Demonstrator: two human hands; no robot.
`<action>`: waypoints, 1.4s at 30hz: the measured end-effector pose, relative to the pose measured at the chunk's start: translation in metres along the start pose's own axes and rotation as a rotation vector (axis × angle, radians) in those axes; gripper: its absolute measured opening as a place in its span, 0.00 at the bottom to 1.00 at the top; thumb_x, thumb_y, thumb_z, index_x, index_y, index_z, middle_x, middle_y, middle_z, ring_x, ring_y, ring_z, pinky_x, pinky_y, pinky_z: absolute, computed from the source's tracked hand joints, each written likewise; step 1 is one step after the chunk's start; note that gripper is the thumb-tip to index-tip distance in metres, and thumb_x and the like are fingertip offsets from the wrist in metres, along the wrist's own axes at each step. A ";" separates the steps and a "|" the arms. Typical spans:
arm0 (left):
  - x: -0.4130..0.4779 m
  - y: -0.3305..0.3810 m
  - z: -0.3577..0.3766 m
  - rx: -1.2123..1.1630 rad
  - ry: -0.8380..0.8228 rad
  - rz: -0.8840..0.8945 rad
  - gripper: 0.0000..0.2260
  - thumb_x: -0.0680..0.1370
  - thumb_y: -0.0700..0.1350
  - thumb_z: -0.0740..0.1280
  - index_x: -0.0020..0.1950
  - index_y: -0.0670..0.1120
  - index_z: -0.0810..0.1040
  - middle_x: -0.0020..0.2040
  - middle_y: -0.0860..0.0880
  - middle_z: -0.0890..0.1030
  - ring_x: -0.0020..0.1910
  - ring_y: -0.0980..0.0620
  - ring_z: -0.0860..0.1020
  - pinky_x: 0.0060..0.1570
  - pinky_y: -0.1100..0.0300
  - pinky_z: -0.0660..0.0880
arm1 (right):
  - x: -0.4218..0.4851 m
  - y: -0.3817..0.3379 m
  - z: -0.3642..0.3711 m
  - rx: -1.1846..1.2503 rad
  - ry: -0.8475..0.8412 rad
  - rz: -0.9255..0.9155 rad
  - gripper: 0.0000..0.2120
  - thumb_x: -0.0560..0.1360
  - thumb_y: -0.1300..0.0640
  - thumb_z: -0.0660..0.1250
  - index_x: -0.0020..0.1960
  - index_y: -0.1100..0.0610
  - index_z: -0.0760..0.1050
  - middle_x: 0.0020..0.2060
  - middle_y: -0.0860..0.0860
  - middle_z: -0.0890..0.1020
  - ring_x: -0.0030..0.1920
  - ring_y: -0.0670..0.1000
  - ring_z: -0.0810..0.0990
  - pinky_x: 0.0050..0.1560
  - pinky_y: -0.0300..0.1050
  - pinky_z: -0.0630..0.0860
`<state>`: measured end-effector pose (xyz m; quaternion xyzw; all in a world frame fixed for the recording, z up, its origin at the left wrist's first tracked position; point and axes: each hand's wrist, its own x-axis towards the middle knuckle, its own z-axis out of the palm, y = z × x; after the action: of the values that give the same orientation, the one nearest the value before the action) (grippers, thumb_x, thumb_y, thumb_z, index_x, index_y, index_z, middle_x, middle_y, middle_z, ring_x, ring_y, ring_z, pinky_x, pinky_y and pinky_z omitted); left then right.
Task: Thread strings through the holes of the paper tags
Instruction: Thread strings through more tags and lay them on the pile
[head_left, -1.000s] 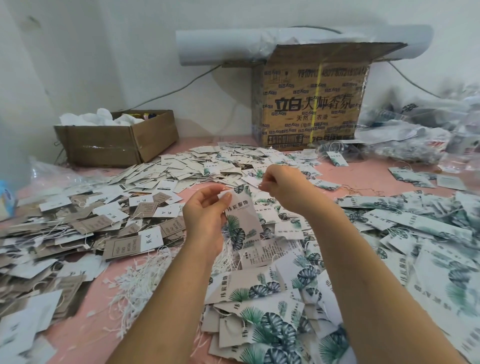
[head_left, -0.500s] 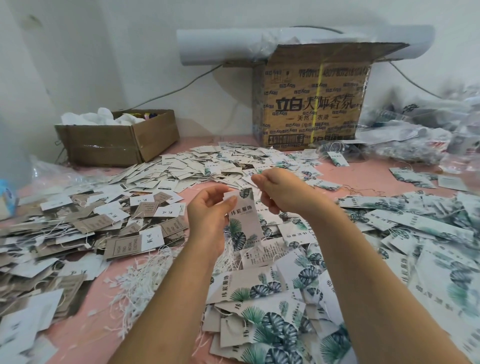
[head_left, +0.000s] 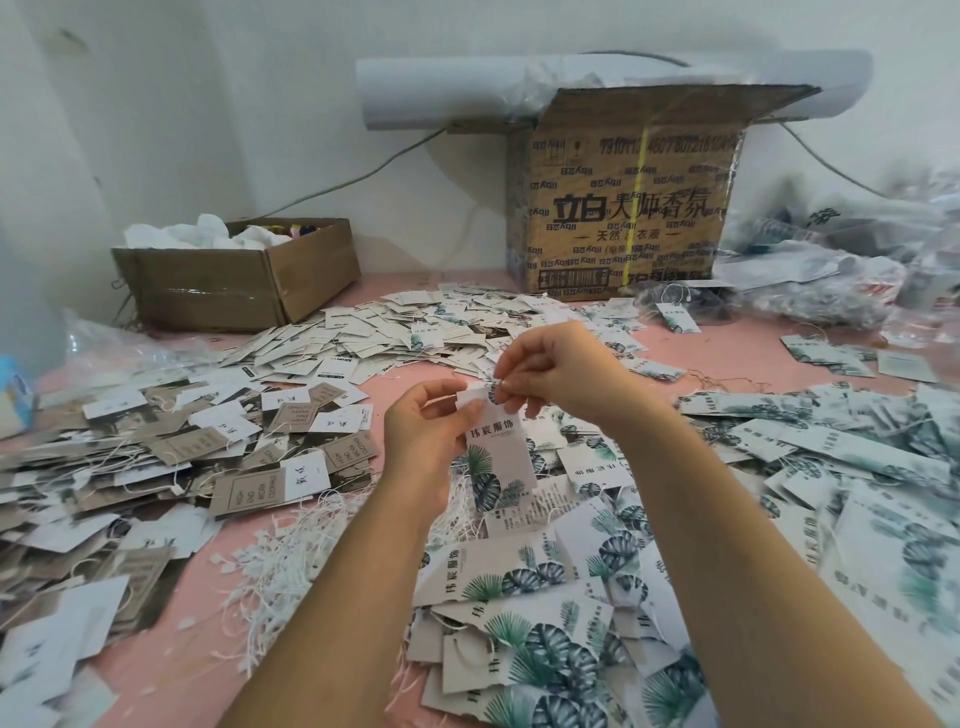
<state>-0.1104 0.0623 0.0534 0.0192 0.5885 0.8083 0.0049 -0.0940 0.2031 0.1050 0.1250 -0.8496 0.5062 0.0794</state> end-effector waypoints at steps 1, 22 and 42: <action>0.000 0.000 0.000 0.002 0.006 -0.001 0.10 0.72 0.28 0.67 0.45 0.43 0.75 0.42 0.42 0.80 0.42 0.46 0.80 0.44 0.52 0.78 | 0.000 0.001 0.001 -0.018 0.007 0.012 0.08 0.72 0.72 0.67 0.39 0.61 0.76 0.30 0.53 0.82 0.27 0.45 0.79 0.28 0.35 0.75; -0.004 0.012 0.005 -0.181 0.019 -0.063 0.09 0.72 0.31 0.69 0.43 0.44 0.74 0.48 0.40 0.77 0.38 0.49 0.80 0.39 0.60 0.78 | 0.008 -0.004 0.021 -0.541 0.272 -0.159 0.04 0.73 0.58 0.68 0.45 0.58 0.80 0.42 0.47 0.72 0.46 0.48 0.71 0.48 0.50 0.72; -0.011 0.021 0.011 -0.318 -0.061 0.002 0.09 0.78 0.32 0.60 0.46 0.42 0.78 0.42 0.45 0.82 0.39 0.52 0.81 0.40 0.63 0.80 | 0.009 -0.005 0.025 -0.294 0.399 -0.147 0.02 0.72 0.60 0.70 0.41 0.58 0.78 0.34 0.46 0.75 0.36 0.44 0.72 0.38 0.37 0.68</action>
<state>-0.0984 0.0664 0.0763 0.0432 0.4527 0.8903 0.0249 -0.1017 0.1772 0.1000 0.0712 -0.8702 0.3847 0.2996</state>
